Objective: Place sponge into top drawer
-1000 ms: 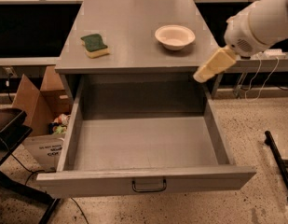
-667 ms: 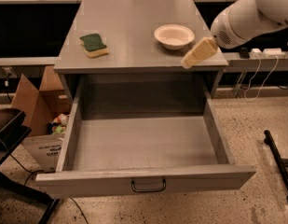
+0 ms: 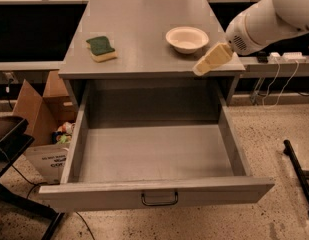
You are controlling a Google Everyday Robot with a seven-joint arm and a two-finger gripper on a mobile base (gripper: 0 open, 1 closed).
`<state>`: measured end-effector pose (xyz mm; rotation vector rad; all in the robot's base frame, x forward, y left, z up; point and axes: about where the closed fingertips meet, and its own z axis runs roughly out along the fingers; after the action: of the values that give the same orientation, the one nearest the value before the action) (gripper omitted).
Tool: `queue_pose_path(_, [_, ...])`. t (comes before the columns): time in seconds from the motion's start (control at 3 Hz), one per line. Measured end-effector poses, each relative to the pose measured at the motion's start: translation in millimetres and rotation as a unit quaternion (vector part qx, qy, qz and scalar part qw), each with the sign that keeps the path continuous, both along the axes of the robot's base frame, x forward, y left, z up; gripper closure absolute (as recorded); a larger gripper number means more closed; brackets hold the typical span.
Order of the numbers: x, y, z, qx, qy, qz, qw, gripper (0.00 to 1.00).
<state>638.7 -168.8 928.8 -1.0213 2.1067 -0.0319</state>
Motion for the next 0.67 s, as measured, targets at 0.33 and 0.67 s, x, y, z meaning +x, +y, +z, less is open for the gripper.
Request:
queue_pose_path(0.33, [26, 62, -13, 0.051, -0.003, 0.023, 0.9984, 0.00])
queue_pose_path(0.67, [75, 150, -14, 0.126, -0.008, 0.049, 0.9908, 0.00])
